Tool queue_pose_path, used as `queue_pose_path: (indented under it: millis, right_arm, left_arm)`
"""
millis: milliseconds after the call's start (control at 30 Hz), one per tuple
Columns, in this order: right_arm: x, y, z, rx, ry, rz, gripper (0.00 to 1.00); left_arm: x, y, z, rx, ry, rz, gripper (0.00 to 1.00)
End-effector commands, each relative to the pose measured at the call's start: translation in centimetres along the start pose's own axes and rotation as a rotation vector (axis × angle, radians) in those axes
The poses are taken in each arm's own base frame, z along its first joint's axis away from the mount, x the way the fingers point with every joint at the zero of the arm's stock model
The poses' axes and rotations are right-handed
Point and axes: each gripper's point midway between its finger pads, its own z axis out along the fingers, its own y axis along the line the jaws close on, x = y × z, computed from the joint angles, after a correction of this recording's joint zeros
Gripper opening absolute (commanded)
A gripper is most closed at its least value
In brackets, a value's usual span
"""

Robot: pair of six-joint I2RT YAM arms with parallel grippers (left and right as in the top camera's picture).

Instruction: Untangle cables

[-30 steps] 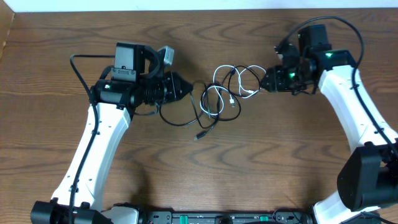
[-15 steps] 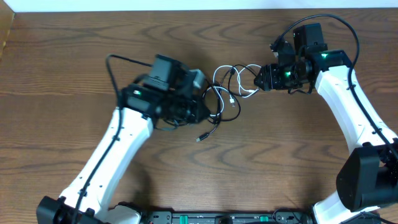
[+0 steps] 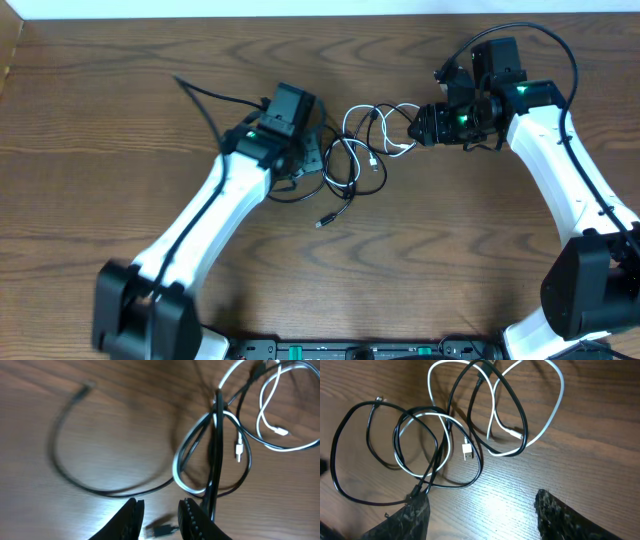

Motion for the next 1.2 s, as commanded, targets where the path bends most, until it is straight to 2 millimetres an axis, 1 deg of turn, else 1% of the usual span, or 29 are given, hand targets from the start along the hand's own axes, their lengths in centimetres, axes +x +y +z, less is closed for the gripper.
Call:
queue_pose_path:
  millis: [0,67,133,167,267,333,400,500,533,633,733,867,1000,1033,1067,1167]
  right_arm:
    - [0.0,0.2,-0.2,-0.003,-0.003,-0.002,0.64]
    - [0.0,0.2,-0.2,-0.002,-0.003,-0.003,0.64]
    - [0.0,0.1,-0.2,0.001,-0.004,-0.003,0.65]
    - [0.0,0.0,-0.2,0.009,-0.004,-0.003,0.65]
    - [0.0,-0.1,-0.2,0.012,-0.005,-0.003,0.65]
    - [0.0,-0.1,-0.2,0.013,-0.004,-0.003,0.66]
    - [0.0,0.0,-0.2,0.012,-0.004,-0.002,0.66]
    - [0.0,0.0,-0.2,0.012,-0.006,-0.003,0.68]
    - [-0.1,0.0,-0.2,0.011,-0.007,-0.003,0.71]
    - [-0.1,0.0,-0.2,0.01,-0.008,-0.004,0.73]
    - [-0.1,0.0,-0.2,0.01,-0.008,-0.004,0.73]
    - [-0.1,0.0,-0.2,0.01,-0.007,-0.003,0.74]
    - [-0.1,0.0,-0.2,0.011,-0.007,-0.003,0.74]
    - [-0.1,0.0,-0.2,0.011,-0.008,-0.004,0.74]
    - [-0.1,0.0,-0.2,0.011,-0.01,-0.004,0.74]
    - [-0.2,0.0,-0.2,0.01,-0.012,-0.006,0.74]
  left_arm:
    - [1.2,-3.8,3.0,0.189,0.13,0.031,0.29]
    - [1.8,-6.8,3.6,0.353,0.182,0.092,0.29]
    - [2.7,-9.8,3.5,0.511,0.21,0.197,0.34]
    - [3.6,-11.4,3.4,0.586,0.216,0.292,0.37]
    - [5.7,-12.4,4.1,0.594,0.226,0.44,0.39]
    - [7.1,-12.7,4.6,0.593,0.252,0.499,0.39]
    - [8.3,-12.4,5.4,0.558,0.284,0.515,0.39]
    - [9.2,-11.7,6.3,0.488,0.305,0.527,0.4]
    - [9.3,-11.5,6.5,0.468,0.306,0.53,0.4]
    - [9.2,-10.9,6.8,0.424,0.299,0.533,0.41]
    - [8.8,-10.4,6.8,0.413,0.293,0.521,0.49]
    - [7.2,-9.7,5.7,0.407,0.269,0.489,0.64]
    - [4.6,-8.7,3.8,0.397,0.195,0.458,0.73]
    - [3.8,-8.1,3.6,0.373,0.167,0.45,0.75]
    - [2.5,-6.9,3.5,0.31,0.125,0.417,0.78]
    - [1.0,-4.7,4.3,0.206,0.094,0.328,0.79]
